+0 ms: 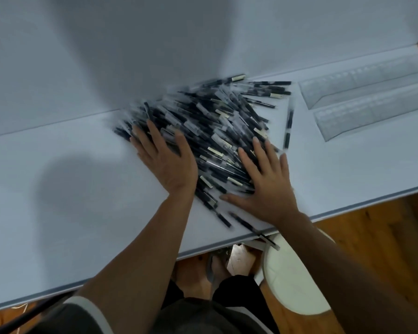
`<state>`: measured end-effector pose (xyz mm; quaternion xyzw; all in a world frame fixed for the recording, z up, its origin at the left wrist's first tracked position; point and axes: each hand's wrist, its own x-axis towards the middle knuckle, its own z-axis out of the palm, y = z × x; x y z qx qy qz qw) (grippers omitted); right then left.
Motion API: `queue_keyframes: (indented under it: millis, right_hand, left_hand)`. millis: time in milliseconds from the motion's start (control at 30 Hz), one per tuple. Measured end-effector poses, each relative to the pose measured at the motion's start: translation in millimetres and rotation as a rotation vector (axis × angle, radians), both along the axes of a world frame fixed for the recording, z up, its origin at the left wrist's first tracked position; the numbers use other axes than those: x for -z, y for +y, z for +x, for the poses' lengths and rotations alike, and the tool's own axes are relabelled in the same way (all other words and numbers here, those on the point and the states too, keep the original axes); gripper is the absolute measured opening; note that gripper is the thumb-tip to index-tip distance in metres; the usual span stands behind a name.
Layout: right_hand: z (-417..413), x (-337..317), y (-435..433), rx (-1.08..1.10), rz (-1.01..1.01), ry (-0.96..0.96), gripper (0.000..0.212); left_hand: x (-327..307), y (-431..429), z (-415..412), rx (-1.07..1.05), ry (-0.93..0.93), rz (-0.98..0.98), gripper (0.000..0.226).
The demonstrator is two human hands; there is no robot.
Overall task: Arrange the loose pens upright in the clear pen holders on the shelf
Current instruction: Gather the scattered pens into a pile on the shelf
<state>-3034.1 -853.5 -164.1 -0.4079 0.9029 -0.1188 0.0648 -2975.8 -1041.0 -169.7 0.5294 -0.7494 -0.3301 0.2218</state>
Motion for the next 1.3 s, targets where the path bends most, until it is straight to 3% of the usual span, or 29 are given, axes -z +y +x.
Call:
queue_keyframes:
  millis: [267,400,533,733,933,1100,1200,1300]
  right_hand:
    - [-47,5,-6,-0.065,-0.053,-0.007,0.094]
    - [-59,4,-8,0.112,-0.332,0.06,0.068]
    - [-82,-14,-29,0.548,-0.32,-0.279,0.065]
    - [-90,-18,-49,0.442,-0.327,-0.47,0.068]
    - [-20,-24,-7,0.289,-0.397,-0.205,0.074]
    - [60,-4,9,0.048,-0.095,-0.049,0.09]
    - [45,6,9,0.009,0.045,0.027,0.09]
    - [10,3,6,-0.049,0.05,0.139,0.087]
  left_hand:
    - [1,4,-14,-0.07,0.05,-0.019,0.066]
    - [4,6,-14,-0.062,0.071,-0.062,0.065]
    - [6,6,-15,-0.078,0.078,-0.075,0.062]
    - [4,7,-21,-0.119,0.093,-0.078,0.058]
    - [3,7,-22,-0.146,0.082,-0.068,0.056]
    - [1,7,-21,-0.139,0.076,-0.053,0.055]
    - [1,6,-18,-0.078,0.075,-0.067,0.055]
    - [6,6,-12,0.031,0.043,-0.134,0.054]
